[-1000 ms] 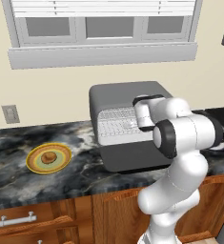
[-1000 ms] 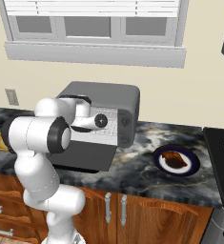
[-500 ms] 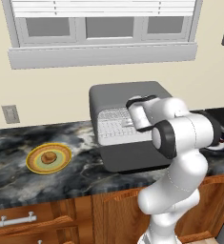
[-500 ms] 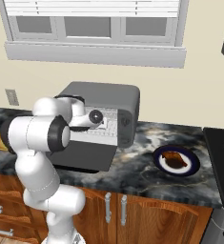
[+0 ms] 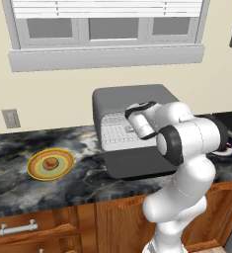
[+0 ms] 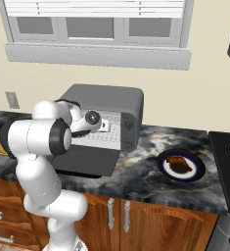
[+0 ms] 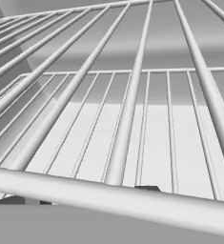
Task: Open the toaster oven door. Place the bread on the top rack in the toaster oven and place the chicken drumstick on the bottom rack.
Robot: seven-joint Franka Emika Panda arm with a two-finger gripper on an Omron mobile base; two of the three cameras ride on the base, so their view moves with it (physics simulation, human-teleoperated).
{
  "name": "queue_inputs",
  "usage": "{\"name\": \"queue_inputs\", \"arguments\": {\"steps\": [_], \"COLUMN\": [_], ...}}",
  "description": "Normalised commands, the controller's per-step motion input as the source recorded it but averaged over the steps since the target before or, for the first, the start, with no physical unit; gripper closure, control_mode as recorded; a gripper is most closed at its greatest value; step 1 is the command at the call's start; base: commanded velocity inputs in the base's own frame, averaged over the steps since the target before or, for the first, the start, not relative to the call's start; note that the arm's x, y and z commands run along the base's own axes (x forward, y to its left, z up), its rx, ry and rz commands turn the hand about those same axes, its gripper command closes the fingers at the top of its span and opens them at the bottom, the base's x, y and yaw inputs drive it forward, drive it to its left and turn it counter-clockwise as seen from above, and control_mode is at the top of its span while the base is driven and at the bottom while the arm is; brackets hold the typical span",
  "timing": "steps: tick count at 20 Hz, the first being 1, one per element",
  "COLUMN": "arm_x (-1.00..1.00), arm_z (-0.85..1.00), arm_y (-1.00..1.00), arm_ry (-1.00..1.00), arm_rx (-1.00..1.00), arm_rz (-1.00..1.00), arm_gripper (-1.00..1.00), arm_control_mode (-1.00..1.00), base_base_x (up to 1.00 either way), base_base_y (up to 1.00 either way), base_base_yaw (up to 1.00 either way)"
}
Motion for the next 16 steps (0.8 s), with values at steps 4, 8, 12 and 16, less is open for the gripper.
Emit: {"name": "queue_inputs", "arguments": {"steps": [4,8,12,16], "arm_x": [-0.34,-0.41,-0.43,-0.43], "arm_z": [-0.67,-0.66,-0.65,-0.65], "arm_y": [0.05,0.07,0.07,0.06], "arm_ry": [0.11,0.08,0.07,0.07], "arm_rx": [-0.07,-0.06,-0.06,-0.05], "arm_rz": [-0.04,-0.04,-0.04,-0.03], "arm_gripper": [-1.0,-1.0,-1.0,-1.0], "arm_control_mode": [-1.0,-1.0,-1.0,-1.0], "base_base_x": [0.0,0.0,0.0,0.0], "base_base_y": [0.0,0.0,0.0,0.0], "base_base_yaw": [0.0,0.0,0.0,0.0]}}
